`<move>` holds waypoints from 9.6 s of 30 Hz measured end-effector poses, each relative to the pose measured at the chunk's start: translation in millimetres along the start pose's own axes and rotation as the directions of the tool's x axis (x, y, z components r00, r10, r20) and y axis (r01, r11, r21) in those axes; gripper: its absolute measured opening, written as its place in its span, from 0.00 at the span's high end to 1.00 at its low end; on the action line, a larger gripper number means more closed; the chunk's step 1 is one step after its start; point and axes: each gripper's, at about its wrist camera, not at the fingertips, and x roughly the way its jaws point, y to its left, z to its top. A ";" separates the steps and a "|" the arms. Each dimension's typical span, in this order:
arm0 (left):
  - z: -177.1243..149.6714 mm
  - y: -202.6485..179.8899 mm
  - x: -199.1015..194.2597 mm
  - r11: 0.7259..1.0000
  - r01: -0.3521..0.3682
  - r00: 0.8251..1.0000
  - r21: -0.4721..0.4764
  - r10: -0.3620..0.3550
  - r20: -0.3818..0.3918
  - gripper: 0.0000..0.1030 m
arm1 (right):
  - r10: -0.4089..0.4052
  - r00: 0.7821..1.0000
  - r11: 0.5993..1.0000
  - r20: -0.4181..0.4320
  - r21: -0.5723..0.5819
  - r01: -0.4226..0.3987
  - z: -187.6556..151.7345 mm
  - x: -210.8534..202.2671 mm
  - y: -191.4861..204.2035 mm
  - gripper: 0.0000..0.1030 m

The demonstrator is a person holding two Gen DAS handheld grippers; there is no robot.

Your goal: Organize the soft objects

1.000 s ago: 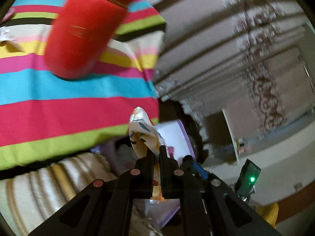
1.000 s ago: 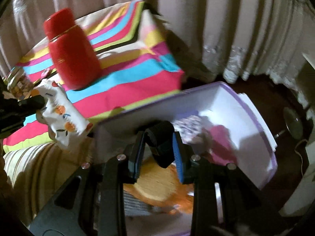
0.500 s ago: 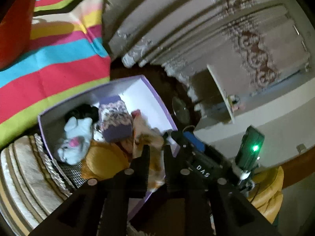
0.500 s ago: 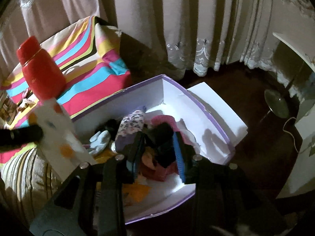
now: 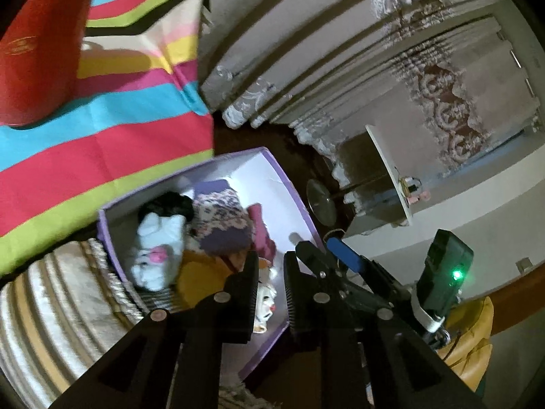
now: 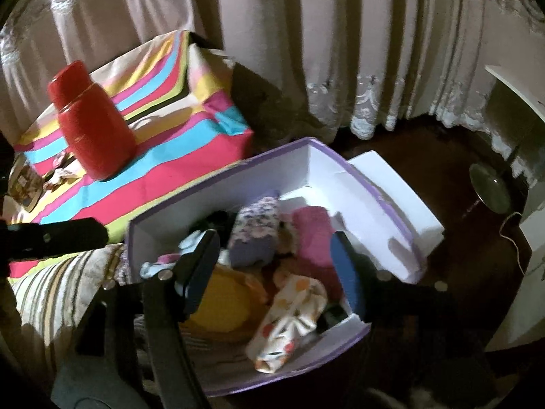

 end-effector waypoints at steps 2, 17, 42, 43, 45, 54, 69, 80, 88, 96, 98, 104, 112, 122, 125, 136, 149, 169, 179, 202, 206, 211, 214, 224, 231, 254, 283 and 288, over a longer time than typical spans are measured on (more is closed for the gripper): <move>0.9 8.5 -12.2 1.000 -0.020 0.999 -0.005 0.020 0.025 0.84 | 0.019 1.000 0.999 -0.002 -0.026 -0.019 1.6 0.1 14.5 0.31; 5.5 130.1 -134.3 0.954 -0.232 0.933 -0.190 0.273 0.236 0.61 | 0.203 0.978 0.941 -0.034 -0.269 -0.205 10.1 0.8 150.6 0.31; 15.8 289.8 -295.5 0.770 -0.335 0.722 -0.543 0.581 0.377 0.55 | 0.366 0.913 0.683 -0.180 -0.615 -0.395 55.6 105.5 432.5 0.22; 18.8 294.0 -298.0 0.768 -0.335 0.718 -0.546 0.583 0.379 0.55 | 0.365 0.912 0.680 -0.187 -0.616 -0.399 58.2 115.4 443.1 0.22; 25.1 302.2 -302.8 0.766 -0.335 0.714 -0.549 0.586 0.382 0.55 | 0.376 0.903 0.670 -0.205 -0.613 -0.418 61.7 129.3 458.0 0.22; 48.0 327.8 -318.6 0.744 -0.366 0.684 -0.559 0.622 0.381 0.55 | 0.360 0.882 0.641 -0.304 -0.606 -0.471 62.8 201.6 515.5 0.21; 80.6 338.1 -313.8 0.726 -0.454 0.651 -0.516 0.666 0.364 0.49 | 0.347 0.900 0.674 -0.265 -0.596 -0.436 68.0 240.6 548.7 0.49; 141.6 340.9 -278.9 0.725 -0.563 0.621 -0.397 0.687 0.377 0.37 | 0.299 0.931 0.785 -0.207 -0.501 -0.364 81.1 243.0 514.9 0.72; 188.2 378.0 -239.8 0.675 -0.653 0.583 -0.344 0.737 0.341 0.25 | 0.219 0.963 0.875 -0.156 -0.404 -0.265 94.2 245.6 477.7 0.72; 216.1 419.8 -214.3 0.588 -0.702 0.551 -0.403 0.806 0.216 0.19 | 0.214 0.967 0.885 -0.140 -0.392 -0.253 97.7 245.2 467.8 0.72; 219.0 426.6 -210.5 0.565 -0.713 0.540 -0.416 0.820 0.189 0.19 | 0.215 0.967 0.888 -0.140 -0.384 -0.253 98.6 243.2 464.6 0.72; 220.7 444.2 -203.3 0.529 -0.717 0.543 -0.454 0.832 0.112 0.19 | 0.217 0.967 0.889 -0.135 -0.383 -0.253 94.3 236.5 462.3 0.72; 221.3 443.9 -197.3 0.521 -0.749 0.532 -0.409 0.841 0.096 0.32 | 0.222 0.965 0.889 -0.142 -0.376 -0.260 94.7 237.0 462.7 0.72; 192.2 423.2 -210.7 0.567 -0.717 0.565 -0.406 0.814 0.138 0.32 | 0.216 0.964 0.883 -0.153 -0.390 -0.260 95.7 240.9 462.3 0.72; 178.8 412.6 -222.6 0.579 -0.701 0.570 -0.417 0.806 0.160 0.32 | 0.215 0.965 0.878 -0.152 -0.403 -0.259 94.9 235.9 461.1 0.72; 102.0 345.6 -265.9 0.642 -0.609 0.590 -0.467 0.759 0.274 0.33 | 0.263 0.955 0.839 -0.140 -0.456 -0.298 78.2 174.9 455.0 0.72; 40.2 272.2 -261.2 0.727 -0.551 0.639 -0.409 0.683 0.354 0.32 | 0.277 0.957 0.850 -0.090 -0.442 -0.288 50.7 93.3 389.2 0.72; -30.4 100.3 -167.6 0.883 -0.454 0.806 -0.120 0.464 0.367 0.32 | 0.105 0.993 0.963 0.048 -0.255 -0.089 18.3 -9.8 181.2 0.72; -37.3 22.8 -97.4 0.905 -0.421 0.871 0.060 0.385 0.305 0.32 | -0.041 0.997 0.994 0.059 -0.100 0.047 4.8 -27.8 64.1 0.72; -56.2 -4.3 -26.5 0.913 -0.374 0.927 0.164 0.366 0.081 0.17 | -0.104 0.993 0.994 0.047 -0.027 0.106 -10.2 -42.3 2.3 0.38; -88.3 18.4 -36.7 0.928 -0.370 0.929 0.045 0.369 0.017 0.17 | -0.110 0.994 0.992 0.020 -0.065 0.111 -28.8 -48.7 9.6 0.37; -104.9 17.1 -44.3 0.921 -0.387 0.922 0.045 0.385 0.041 0.17 | -0.112 0.994 0.989 -0.003 -0.098 0.111 -49.7 -56.7 17.3 0.37; -105.1 17.3 -36.7 0.908 -0.415 0.910 0.054 0.414 0.026 0.16 | -0.109 0.994 0.989 -0.013 -0.102 0.107 -56.9 -59.8 18.7 0.37; -106.0 15.0 -28.8 0.891 -0.449 0.894 0.067 0.448 0.030 0.11 | -0.104 0.994 0.990 -0.017 -0.101 0.101 -55.5 -59.1 20.1 0.37; -103.3 17.8 -28.0 0.907 -0.419 0.908 0.042 0.418 0.036 0.05 | -0.104 0.994 0.990 -0.027 -0.100 0.101 -56.6 -57.1 20.8 0.37; -102.4 19.6 -27.2 0.910 -0.413 0.911 0.043 0.412 0.039 0.05 | -0.094 0.995 0.991 -0.036 -0.095 0.091 -56.6 -55.6 19.1 0.37; -101.8 20.7 -26.9 0.911 -0.411 0.912 0.044 0.409 0.038 0.04 | -0.094 0.995 0.991 -0.036 -0.096 0.090 -56.8 -55.5 19.2 0.36; -101.7 20.7 -26.5 0.911 -0.411 0.912 0.045 0.409 0.038 0.04 | -0.095 0.995 0.991 -0.037 -0.095 0.091 -56.8 -55.5 19.3 0.36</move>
